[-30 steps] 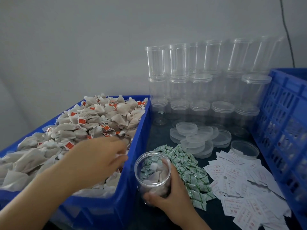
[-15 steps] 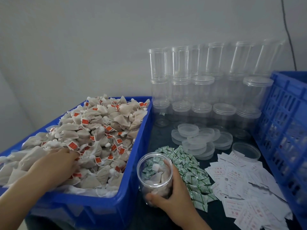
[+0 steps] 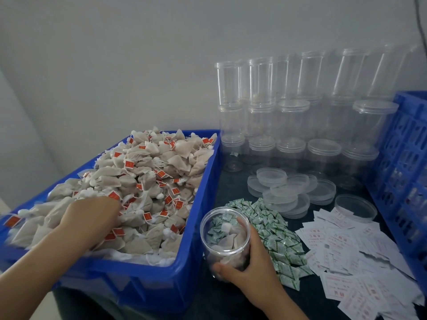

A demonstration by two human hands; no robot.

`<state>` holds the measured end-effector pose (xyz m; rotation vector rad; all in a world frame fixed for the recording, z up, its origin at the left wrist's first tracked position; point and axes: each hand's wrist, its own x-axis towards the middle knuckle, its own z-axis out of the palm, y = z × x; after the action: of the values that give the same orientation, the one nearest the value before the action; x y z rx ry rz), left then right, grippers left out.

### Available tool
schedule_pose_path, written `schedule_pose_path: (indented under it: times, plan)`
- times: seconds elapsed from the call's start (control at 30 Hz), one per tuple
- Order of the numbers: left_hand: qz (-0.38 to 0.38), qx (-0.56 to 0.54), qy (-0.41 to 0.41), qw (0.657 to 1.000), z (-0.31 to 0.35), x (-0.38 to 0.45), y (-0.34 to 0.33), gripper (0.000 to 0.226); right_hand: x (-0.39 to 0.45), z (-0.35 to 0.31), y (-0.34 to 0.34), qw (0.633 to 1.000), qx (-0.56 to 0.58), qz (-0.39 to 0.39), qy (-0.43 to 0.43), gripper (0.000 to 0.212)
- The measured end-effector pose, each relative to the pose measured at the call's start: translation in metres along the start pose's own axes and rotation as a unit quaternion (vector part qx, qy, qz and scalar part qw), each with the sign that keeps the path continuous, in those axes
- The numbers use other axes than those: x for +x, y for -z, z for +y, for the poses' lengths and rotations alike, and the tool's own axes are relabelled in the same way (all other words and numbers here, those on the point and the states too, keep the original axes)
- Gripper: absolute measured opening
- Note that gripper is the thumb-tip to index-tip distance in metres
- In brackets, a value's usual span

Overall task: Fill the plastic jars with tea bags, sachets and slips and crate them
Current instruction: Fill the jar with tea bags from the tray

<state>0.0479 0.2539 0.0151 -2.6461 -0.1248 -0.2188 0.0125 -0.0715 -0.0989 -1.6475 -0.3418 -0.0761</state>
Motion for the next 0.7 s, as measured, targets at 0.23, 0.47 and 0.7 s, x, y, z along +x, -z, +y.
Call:
schedule_pose_path:
  times: [0.23,0.47,0.7]
  plan:
    - [0.021,-0.011,-0.014,1.000,0.000,-0.013,0.026,0.013,0.000,0.002,-0.001,1.000,0.013,-0.008,0.003,0.098]
    - [0.045,-0.150,-0.019,0.987,-0.009,-0.012,0.059,0.026,0.000,0.003,-0.001,1.000,0.020,-0.005,0.006,0.099]
    - [0.109,-0.395,-0.072,0.909,0.010,-0.019,0.112,0.019,0.000,0.006,-0.001,1.000,0.028,-0.006,0.012,0.104]
